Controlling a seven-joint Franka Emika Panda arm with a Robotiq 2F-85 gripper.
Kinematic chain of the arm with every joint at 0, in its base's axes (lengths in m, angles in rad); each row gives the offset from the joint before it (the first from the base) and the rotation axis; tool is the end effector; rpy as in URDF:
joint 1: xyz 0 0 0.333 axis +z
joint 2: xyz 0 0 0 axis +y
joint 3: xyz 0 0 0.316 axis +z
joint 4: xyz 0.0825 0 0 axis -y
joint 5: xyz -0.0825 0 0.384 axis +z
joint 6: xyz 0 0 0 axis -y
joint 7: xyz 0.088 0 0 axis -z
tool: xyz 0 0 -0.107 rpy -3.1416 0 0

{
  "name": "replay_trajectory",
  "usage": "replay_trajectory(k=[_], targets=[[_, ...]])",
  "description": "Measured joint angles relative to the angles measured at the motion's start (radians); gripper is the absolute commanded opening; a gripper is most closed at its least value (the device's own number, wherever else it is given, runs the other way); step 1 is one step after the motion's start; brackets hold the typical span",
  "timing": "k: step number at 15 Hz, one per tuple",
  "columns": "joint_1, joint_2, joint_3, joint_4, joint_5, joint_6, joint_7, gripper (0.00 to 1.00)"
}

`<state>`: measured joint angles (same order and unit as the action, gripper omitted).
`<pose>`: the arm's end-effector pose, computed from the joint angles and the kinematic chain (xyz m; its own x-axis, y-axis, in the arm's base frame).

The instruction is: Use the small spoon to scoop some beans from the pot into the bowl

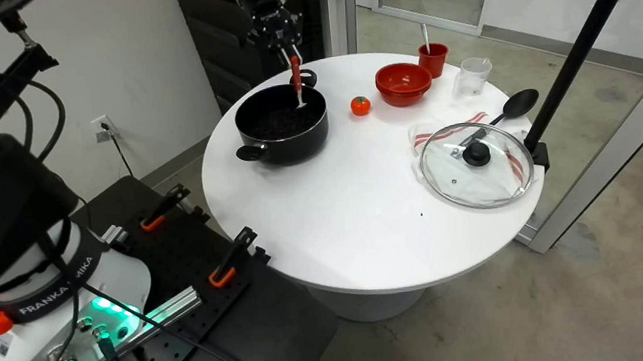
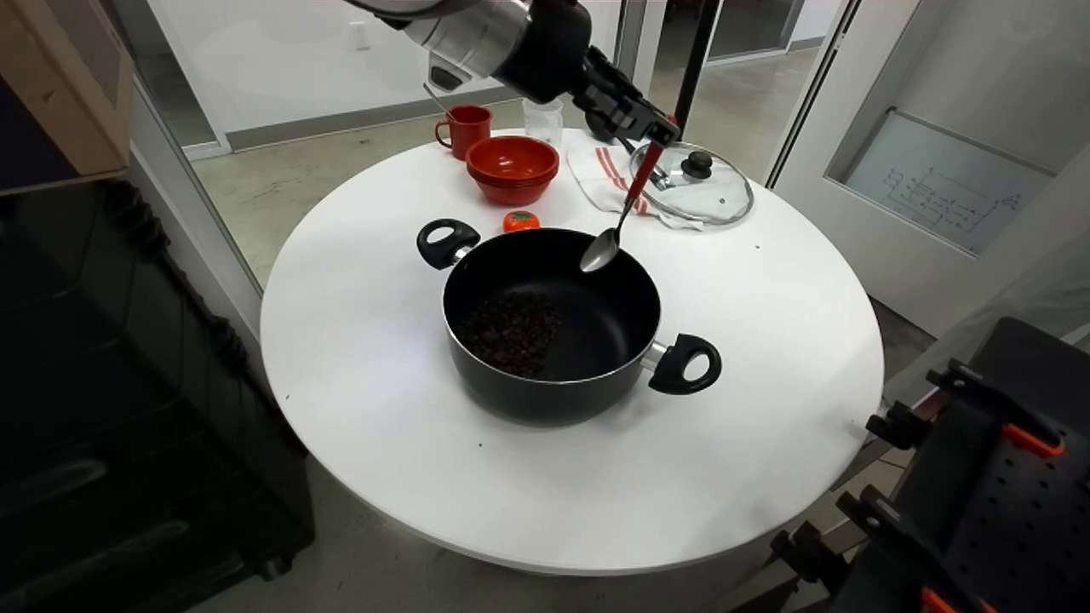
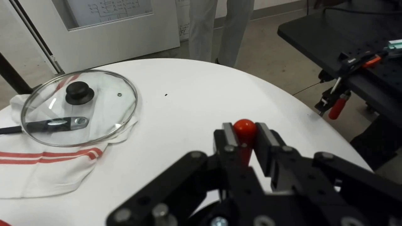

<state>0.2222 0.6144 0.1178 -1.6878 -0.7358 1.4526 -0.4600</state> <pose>0.5815 0.1165 0.2311 0.2937 0.4304 -0.8535 0.8893 -0.4504 0.0789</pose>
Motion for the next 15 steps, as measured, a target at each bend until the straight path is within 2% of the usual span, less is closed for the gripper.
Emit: replay_trajectory(k=[4,10,15], targets=[[-0.013,-0.032,0.039,-0.103,0.000,0.039,0.001,0.05],[-0.034,-0.032,0.062,-0.212,0.006,0.272,0.023,0.05],[-0.043,-0.027,0.062,-0.240,0.035,0.420,0.094,0.05]])
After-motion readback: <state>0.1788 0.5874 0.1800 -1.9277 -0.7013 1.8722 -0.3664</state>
